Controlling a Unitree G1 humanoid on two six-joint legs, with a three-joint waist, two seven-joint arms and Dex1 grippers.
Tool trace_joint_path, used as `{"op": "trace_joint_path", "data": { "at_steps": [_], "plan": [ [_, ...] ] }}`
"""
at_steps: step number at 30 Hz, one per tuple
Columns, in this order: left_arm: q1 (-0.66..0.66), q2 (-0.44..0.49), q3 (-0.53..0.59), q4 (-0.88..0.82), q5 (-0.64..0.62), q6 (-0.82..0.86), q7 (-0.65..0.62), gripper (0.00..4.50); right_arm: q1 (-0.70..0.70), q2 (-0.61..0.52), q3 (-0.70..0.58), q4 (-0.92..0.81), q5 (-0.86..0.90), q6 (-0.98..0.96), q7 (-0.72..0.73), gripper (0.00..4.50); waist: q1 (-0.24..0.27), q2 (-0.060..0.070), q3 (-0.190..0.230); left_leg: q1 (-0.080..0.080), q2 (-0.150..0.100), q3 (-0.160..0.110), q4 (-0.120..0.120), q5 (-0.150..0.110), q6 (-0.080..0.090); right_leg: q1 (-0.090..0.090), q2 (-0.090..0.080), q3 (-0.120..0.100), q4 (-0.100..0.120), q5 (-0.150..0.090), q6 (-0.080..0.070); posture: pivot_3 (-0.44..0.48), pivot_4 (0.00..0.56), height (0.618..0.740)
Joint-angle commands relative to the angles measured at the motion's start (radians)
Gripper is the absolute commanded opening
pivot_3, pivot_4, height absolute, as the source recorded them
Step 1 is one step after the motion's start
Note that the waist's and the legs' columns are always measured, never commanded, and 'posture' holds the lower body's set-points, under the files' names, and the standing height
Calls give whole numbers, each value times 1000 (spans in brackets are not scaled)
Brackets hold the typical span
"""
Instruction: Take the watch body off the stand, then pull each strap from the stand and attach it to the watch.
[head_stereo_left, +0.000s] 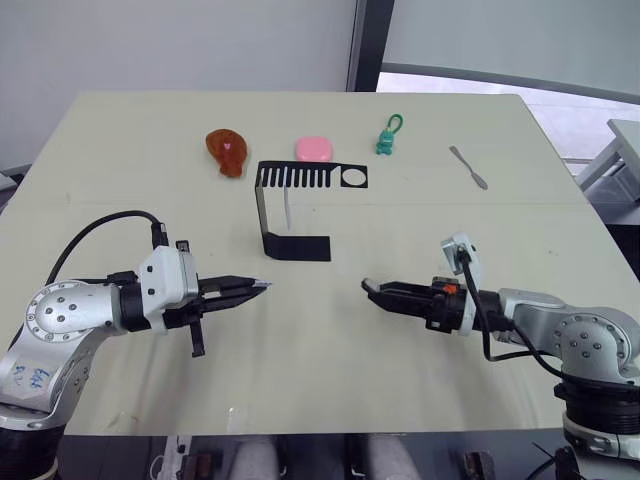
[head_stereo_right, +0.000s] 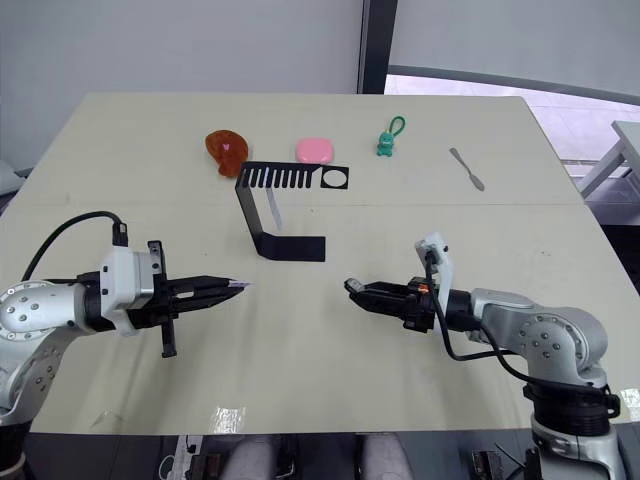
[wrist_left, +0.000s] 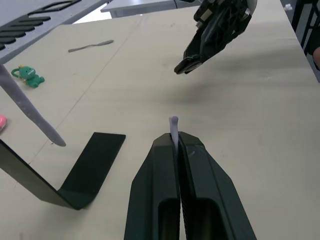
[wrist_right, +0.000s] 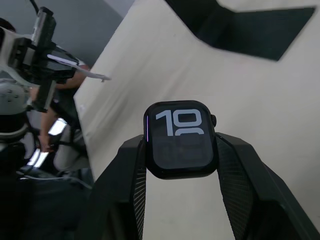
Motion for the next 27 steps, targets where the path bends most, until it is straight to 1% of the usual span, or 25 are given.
{"op": "trace_joint_path", "data": {
  "at_steps": [1, 4, 6, 11, 16, 23, 27],
  "plan": [
    [-10, 24, 22, -61, -3, -7, -3, 0, -45, 40, 40, 33, 64, 96, -45, 1519, -1, 0, 0, 0, 0, 0, 0, 0, 0, 0, 0, 0, 0, 0, 0, 0, 150, 740],
    [-52, 33, -27, -71, 35, -15, 3, 0, -77, 74, 88, 66, 50, 131, -63, 1519, 0, 0, 0, 0, 0, 0, 0, 0, 0, 0, 0, 0, 0, 0, 0, 0, 150, 740],
    [-71, 43, -53, -69, 61, -24, -9, 0, -97, 102, 72, 96, 63, 154, -91, 1519, 0, 0, 0, 0, 0, 0, 0, 0, 0, 0, 0, 0, 0, 0, 0, 0, 150, 740],
    [-106, 49, -96, -78, 77, -11, -21, 0, -124, 148, 40, 133, 79, 199, -135, 1519, -2, 0, 0, -1, 0, 1, 0, 0, 0, -1, 0, 0, 0, 0, 0, 0, 150, 740],
    [-124, 47, -141, -80, 95, -14, -37, 0, -127, 169, 35, 141, 70, 219, -164, 1519, -2, 0, 0, -2, 0, 1, -1, 0, 0, -3, 1, 0, 0, 0, 0, 0, 150, 740],
    [-161, 40, -218, -36, 179, -50, -49, 0, -127, 201, 20, 135, 78, 235, -195, 1519, -2, 0, 0, -3, 0, 1, 0, 0, 0, -4, 1, 0, 1, 0, 0, 0, 150, 740],
    [-180, 27, -241, -24, 200, -56, -45, 0, -126, 207, 9, 130, 82, 244, -203, 1519, -1, 0, 0, -4, 0, 1, 0, 0, 0, -5, 1, 0, 1, 0, 0, 0, 150, 740]
  ]
}}
